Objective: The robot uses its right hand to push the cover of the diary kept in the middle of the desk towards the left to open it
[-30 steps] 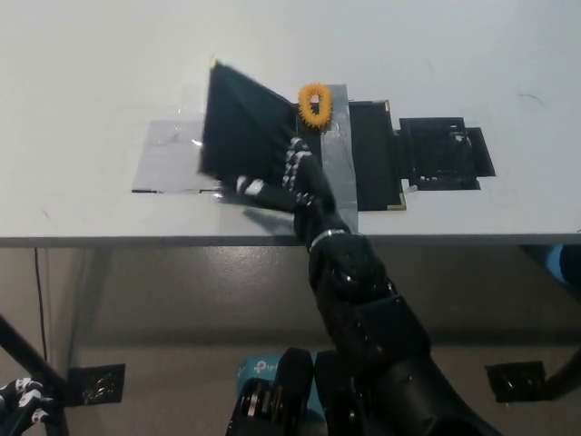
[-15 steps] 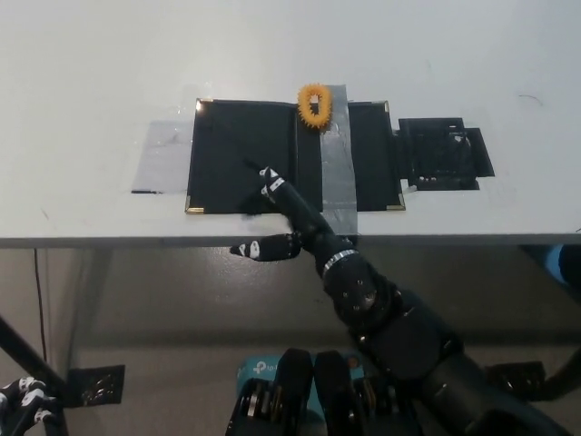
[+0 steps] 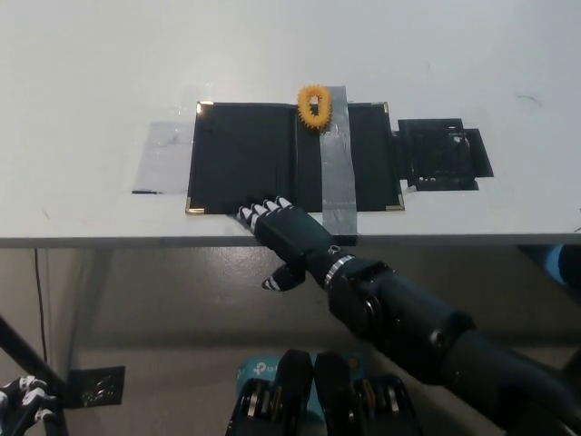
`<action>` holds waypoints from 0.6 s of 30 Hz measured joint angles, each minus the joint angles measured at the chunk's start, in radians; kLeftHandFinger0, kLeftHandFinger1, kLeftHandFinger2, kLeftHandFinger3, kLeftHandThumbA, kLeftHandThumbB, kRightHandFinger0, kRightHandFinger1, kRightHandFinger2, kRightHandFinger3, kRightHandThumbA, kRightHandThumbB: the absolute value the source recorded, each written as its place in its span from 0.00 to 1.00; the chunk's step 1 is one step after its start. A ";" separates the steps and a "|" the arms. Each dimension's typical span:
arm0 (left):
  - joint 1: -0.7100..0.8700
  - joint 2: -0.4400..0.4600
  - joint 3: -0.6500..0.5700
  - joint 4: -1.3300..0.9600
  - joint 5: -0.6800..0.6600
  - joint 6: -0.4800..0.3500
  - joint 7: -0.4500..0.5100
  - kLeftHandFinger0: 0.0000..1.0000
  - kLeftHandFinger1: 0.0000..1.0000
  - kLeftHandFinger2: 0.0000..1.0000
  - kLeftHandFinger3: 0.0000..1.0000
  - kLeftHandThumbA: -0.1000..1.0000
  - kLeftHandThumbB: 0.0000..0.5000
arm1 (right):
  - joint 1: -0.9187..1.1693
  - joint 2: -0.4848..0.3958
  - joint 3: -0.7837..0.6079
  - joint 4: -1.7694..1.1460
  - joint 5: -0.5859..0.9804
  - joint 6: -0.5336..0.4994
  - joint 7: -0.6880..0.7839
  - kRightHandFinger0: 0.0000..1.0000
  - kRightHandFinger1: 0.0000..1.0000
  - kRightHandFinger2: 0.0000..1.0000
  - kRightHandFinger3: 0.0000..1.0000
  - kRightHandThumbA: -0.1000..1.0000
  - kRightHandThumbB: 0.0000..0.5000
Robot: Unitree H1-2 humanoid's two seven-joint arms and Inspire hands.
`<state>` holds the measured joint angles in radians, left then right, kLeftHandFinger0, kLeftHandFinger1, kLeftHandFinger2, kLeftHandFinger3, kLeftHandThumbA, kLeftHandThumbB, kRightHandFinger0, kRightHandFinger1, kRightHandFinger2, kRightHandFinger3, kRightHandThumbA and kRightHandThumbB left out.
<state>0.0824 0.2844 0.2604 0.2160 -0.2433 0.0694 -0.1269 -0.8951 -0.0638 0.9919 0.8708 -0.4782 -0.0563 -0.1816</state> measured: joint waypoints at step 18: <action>0.003 0.004 0.001 -0.012 0.005 -0.003 -0.006 0.33 0.43 0.25 0.33 0.58 1.00 | 0.011 -0.011 -0.320 -0.218 0.019 0.009 0.232 0.70 0.93 0.94 0.98 1.00 0.59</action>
<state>0.0854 0.2882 0.2618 0.2042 -0.2383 0.0666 -0.1331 -0.8841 -0.0743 0.6720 0.6526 -0.4591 -0.0473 0.0501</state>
